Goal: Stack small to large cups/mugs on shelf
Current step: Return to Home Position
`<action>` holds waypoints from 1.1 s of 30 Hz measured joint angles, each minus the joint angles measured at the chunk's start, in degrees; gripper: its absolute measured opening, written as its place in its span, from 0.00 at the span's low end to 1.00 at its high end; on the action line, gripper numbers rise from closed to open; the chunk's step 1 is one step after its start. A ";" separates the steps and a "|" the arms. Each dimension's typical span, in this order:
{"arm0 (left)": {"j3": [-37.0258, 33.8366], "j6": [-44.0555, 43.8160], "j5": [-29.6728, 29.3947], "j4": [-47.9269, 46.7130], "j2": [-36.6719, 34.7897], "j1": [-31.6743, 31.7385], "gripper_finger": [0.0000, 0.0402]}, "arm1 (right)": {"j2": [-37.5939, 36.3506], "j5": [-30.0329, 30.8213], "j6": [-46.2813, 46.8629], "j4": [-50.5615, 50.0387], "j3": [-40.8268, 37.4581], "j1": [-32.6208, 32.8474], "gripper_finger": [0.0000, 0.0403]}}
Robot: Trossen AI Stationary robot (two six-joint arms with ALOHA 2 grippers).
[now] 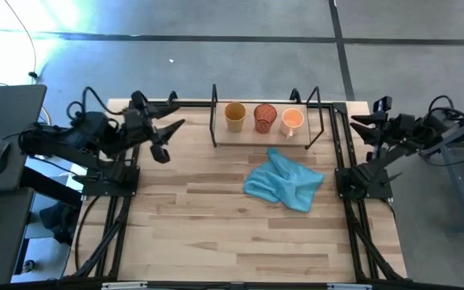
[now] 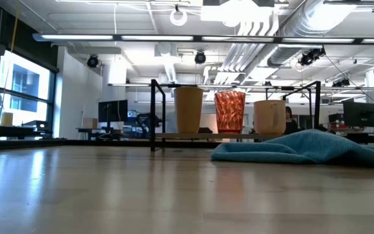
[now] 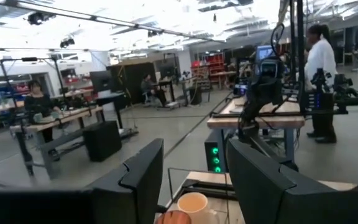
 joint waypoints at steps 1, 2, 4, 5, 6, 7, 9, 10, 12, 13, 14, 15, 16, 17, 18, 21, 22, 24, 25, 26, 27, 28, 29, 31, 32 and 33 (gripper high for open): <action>-0.41 -0.10 -0.29 -0.16 -1.07 0.00 0.41 | 0.00 0.36 0.00 -0.01 0.00 0.00 0.19; -1.13 -0.09 -0.53 -0.34 -2.22 0.00 0.41 | 0.00 0.65 0.00 -0.01 0.00 0.00 0.19; -2.71 -0.10 -0.80 -0.31 -4.57 0.00 0.41 | 0.00 1.05 0.00 -0.02 0.00 0.00 0.19; -3.77 -0.34 -0.84 -0.23 -5.87 0.00 0.41 | 0.00 1.18 0.00 -0.02 0.00 0.00 0.19; -4.87 -0.57 -0.93 -0.16 -7.14 0.00 0.41 | 0.00 1.22 0.00 0.00 0.00 0.00 0.19; -5.97 -1.02 -0.94 0.08 -8.34 0.00 0.41 | 0.00 1.23 0.00 0.00 0.00 0.00 0.19; -8.06 -2.05 -0.99 0.21 -10.53 0.00 0.41 | 0.00 1.25 0.00 0.09 0.00 0.00 0.19; -9.06 -2.64 -1.39 0.20 -11.46 0.00 0.41 | 0.00 1.25 0.00 0.22 0.00 0.00 0.19; -10.93 -3.41 -2.45 0.19 -13.00 -0.02 0.41 | 0.00 1.27 0.00 0.48 0.00 0.00 0.19; -11.91 -3.84 -2.67 0.19 -13.78 -0.03 0.41 | 0.00 1.27 0.00 0.74 0.00 0.00 0.19; -12.85 -4.24 -2.86 0.17 -14.70 -0.03 0.41 | 0.00 1.29 0.00 1.02 0.00 0.00 0.19; -13.78 -4.77 -2.94 0.15 -15.60 -0.04 0.41 | 0.00 1.29 0.00 1.25 0.00 0.00 0.19; -14.75 -5.18 -3.18 0.17 -16.58 -0.04 0.41 | 0.00 1.30 0.00 1.43 0.00 0.00 0.19; -15.69 -5.51 -3.45 0.36 -17.50 -0.04 0.41 | 0.00 1.30 -0.01 1.67 0.00 0.00 0.19; -16.74 -5.76 -3.85 0.75 -18.48 -0.04 0.41 | 0.00 1.29 -0.01 1.84 0.00 0.00 0.19; -20.04 -5.89 -4.36 2.52 -21.62 -0.04 0.41 | 0.00 1.29 0.09 2.16 0.00 0.00 0.19; -21.17 -5.91 -4.40 3.32 -22.60 -0.02 0.41 | 0.00 1.29 0.11 2.21 0.00 0.00 0.19; -23.47 -5.91 -4.38 4.68 -24.81 -0.04 0.41 | 0.00 1.31 0.25 2.45 0.00 0.00 0.19; -24.59 -5.90 -4.40 5.53 -25.82 -0.04 0.41 | 0.00 1.33 0.50 2.46 0.00 0.00 0.19; -25.62 -5.92 -4.38 6.54 -26.76 -0.04 0.41 | 0.01 1.45 0.53 2.45 0.00 0.00 0.19; -26.54 -5.93 -4.39 7.10 -27.65 -0.04 0.41 | 0.02 1.89 0.56 2.45 0.00 0.00 0.19; -27.42 -5.92 -4.41 7.30 -28.51 -0.04 0.41 | 0.02 2.36 0.61 2.45 0.00 0.00 0.19; -28.19 -6.00 -4.59 7.49 -29.22 -0.04 0.41 | 0.02 2.58 0.61 2.50 0.00 0.00 0.19; -29.56 -6.32 -5.25 7.76 -30.62 -0.04 0.41 | 0.02 2.89 0.60 2.64 0.00 0.00 0.19; -30.08 -6.39 -5.56 7.92 -31.31 -0.04 0.41 | 0.02 2.92 0.60 2.85 0.00 0.00 0.19; -30.59 -6.31 -5.86 8.28 -31.94 -0.04 0.41 | 0.02 3.00 0.61 2.89 0.00 0.00 0.19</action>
